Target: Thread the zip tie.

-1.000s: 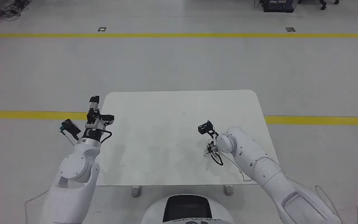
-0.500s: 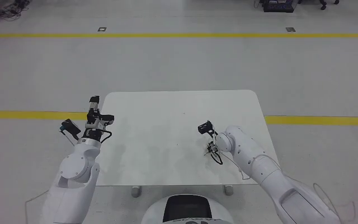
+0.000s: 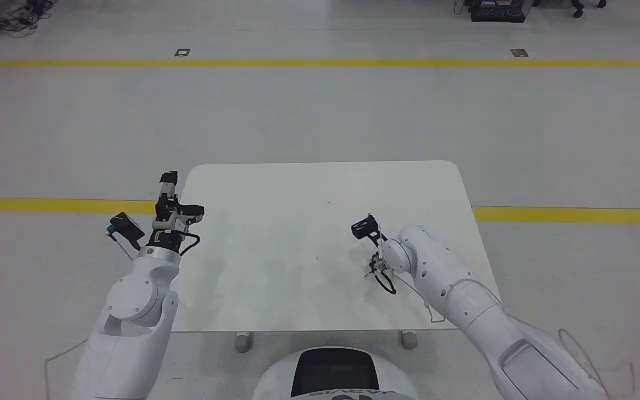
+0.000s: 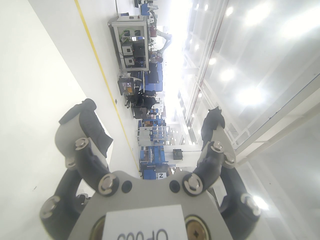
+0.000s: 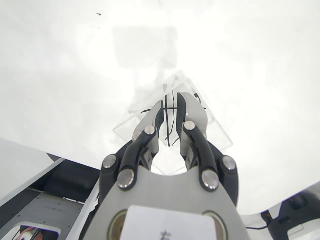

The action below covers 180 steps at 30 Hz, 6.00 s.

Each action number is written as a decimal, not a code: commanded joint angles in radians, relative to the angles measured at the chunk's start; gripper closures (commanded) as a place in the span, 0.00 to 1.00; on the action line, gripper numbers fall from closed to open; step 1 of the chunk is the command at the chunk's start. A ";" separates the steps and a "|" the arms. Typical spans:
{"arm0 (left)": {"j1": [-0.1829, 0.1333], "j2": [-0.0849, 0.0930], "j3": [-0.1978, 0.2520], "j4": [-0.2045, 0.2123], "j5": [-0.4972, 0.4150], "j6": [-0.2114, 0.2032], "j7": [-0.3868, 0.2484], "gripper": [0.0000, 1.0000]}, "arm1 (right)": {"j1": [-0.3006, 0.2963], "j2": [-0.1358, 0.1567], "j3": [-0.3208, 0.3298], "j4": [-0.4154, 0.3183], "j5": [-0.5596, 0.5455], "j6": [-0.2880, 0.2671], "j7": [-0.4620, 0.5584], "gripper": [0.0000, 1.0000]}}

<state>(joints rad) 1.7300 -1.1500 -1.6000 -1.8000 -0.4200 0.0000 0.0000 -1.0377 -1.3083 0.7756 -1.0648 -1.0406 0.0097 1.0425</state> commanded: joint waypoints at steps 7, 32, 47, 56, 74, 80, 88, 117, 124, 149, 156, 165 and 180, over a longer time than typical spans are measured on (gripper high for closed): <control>0.000 0.000 0.000 0.000 0.000 0.000 0.000 0.00 | 0.003 -0.006 -0.001 0.010 -0.006 0.017 0.022 0.92; 0.000 0.000 0.000 0.000 0.000 0.000 0.000 0.00 | 0.026 -0.029 -0.004 0.082 0.011 0.012 0.033 0.88; 0.000 0.000 0.000 0.000 0.000 0.000 0.000 0.00 | 0.002 -0.020 0.025 0.026 -0.013 0.017 0.046 1.00; 0.000 0.000 0.000 0.000 0.000 0.000 0.000 0.00 | -0.083 0.022 0.115 -0.145 -0.059 0.018 0.078 1.00; 0.000 0.000 0.000 0.000 0.000 0.000 0.000 0.00 | -0.297 0.098 0.364 -0.399 -0.010 -0.104 -0.028 1.00; 0.000 0.000 0.000 0.000 0.000 0.000 0.000 0.00 | -0.363 0.127 0.468 -0.456 0.071 -0.276 -0.045 1.00; 0.000 0.000 0.000 0.000 0.000 0.000 0.000 0.00 | -0.416 0.176 0.539 -0.491 0.265 -0.350 -0.011 1.00; 0.000 0.000 0.000 0.000 0.000 0.000 0.000 0.00 | -0.461 0.294 0.475 -0.562 0.505 -0.350 -0.257 1.00; 0.000 0.000 0.000 0.000 0.000 0.000 0.000 0.00 | -0.452 0.357 0.375 -0.611 0.617 -0.350 -0.412 1.00; 0.000 0.000 0.000 0.000 0.000 0.000 0.000 0.00 | -0.335 0.469 0.167 -0.590 0.700 -0.350 -0.614 1.00; 0.000 0.000 0.000 0.000 0.000 0.000 0.000 0.00 | -0.335 0.469 0.167 -0.590 0.700 -0.350 -0.614 1.00; 0.000 0.000 0.000 0.000 0.000 0.000 0.000 0.00 | -0.391 0.470 0.183 -0.618 0.785 -0.350 -0.806 1.00; 0.000 0.000 0.000 0.000 0.000 0.000 0.000 0.00 | -0.392 0.479 0.179 -0.643 0.762 -0.350 -0.887 1.00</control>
<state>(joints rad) 1.7300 -1.1500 -1.6000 -1.8000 -0.4200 0.0000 0.0000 -1.4297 -0.8291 0.9541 -1.7082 -0.2788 -0.3400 0.1558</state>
